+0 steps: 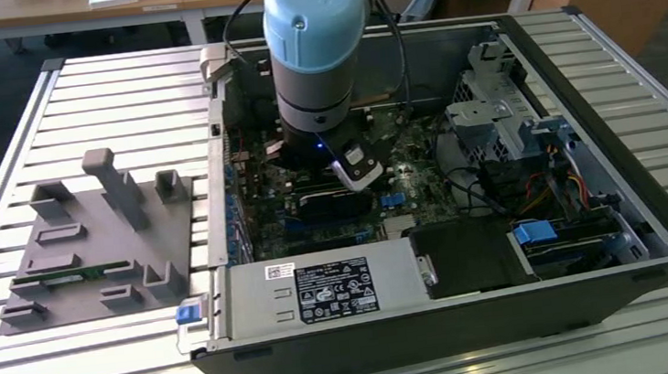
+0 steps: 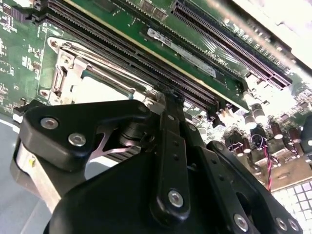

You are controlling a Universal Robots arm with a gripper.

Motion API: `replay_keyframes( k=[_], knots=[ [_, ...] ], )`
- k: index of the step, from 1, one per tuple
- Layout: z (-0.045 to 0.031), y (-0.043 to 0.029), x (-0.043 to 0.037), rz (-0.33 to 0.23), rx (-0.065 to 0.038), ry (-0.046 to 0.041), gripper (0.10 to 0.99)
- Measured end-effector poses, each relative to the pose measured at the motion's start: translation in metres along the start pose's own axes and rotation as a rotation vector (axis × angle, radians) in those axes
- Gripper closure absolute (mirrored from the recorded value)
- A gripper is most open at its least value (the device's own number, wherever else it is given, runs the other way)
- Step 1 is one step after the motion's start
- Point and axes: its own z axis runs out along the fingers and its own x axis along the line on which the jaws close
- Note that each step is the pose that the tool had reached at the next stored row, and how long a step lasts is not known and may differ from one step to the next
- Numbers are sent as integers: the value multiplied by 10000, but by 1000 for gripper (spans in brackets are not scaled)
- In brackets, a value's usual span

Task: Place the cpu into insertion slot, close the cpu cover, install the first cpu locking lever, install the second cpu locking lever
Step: 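Install the second cpu locking lever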

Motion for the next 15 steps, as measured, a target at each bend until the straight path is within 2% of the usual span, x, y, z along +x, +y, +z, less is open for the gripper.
replay_keyframes(
  k=[2, 6, 13, 15],
  knots=[
    [-19, 6, 0, 0, -33, -3, 980],
    [-84, 26, -1, 0, -32, -2, 980],
    [-286, 88, -2, 0, -30, -1, 980],
    [-323, 100, -2, 0, -31, -1, 980]
  ],
)
